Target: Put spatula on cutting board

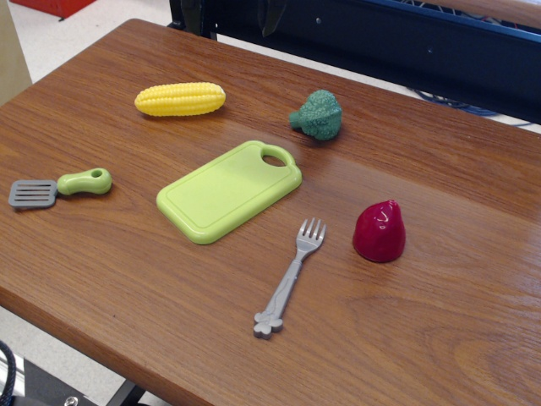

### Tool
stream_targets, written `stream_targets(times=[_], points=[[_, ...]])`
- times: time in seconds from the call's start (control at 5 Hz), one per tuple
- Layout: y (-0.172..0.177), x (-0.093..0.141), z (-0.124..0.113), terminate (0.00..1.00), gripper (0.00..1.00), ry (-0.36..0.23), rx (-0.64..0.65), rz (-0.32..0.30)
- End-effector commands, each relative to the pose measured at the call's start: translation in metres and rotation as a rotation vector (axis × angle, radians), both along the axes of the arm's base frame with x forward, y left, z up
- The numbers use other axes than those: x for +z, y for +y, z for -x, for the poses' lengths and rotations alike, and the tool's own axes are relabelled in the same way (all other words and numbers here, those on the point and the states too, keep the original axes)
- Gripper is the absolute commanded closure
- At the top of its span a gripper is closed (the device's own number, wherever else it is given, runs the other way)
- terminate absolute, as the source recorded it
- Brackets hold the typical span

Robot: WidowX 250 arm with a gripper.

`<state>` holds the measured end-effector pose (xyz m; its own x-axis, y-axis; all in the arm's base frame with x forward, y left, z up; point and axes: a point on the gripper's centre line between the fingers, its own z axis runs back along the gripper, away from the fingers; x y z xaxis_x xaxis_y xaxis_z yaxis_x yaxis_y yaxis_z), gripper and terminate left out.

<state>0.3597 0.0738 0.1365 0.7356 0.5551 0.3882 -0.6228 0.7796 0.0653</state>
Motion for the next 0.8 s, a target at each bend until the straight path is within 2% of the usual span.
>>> stream_targets(times=[0.0,0.2,0.4,0.6], points=[[0.0,0.0,0.0,0.0,0.0,0.0,0.0,0.0],[0.01,0.0,0.023,0.0,0.0,-0.057,-0.208,-0.013],[0.029,-0.003,0.047,0.0,0.0,-0.039,-0.457,0.014],[0.05,-0.007,0.059,0.0,0.0,0.039,-0.707,0.012]])
